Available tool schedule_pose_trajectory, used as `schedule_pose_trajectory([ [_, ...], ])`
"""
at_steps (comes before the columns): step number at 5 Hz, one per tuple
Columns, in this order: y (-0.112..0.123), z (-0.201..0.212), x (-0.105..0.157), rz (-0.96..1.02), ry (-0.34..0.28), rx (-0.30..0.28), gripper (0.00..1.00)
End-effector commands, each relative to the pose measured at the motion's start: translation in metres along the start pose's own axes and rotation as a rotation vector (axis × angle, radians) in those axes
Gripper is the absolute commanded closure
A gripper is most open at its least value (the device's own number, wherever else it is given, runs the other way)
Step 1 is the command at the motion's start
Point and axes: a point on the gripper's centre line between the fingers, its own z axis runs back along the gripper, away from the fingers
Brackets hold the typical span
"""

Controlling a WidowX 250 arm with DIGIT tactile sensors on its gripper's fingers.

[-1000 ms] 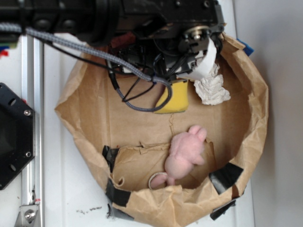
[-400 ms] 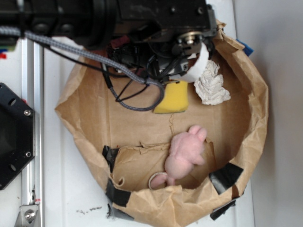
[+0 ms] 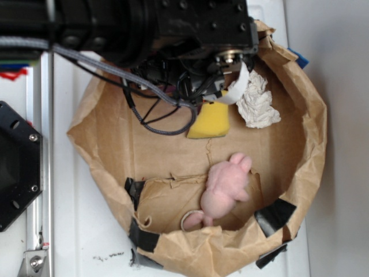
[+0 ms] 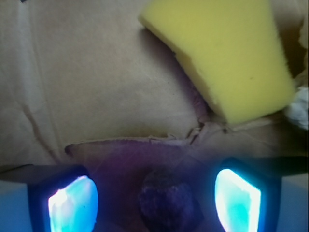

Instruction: Grab the rock.

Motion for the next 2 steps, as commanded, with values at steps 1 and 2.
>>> schedule_pose_trajectory([
  [1,0.0101,-0.0078,0.0011,-0.022,0.039,0.015,0.0],
  [2,0.007,-0.0168,0.0016,-0.024,0.058,0.0,0.0],
])
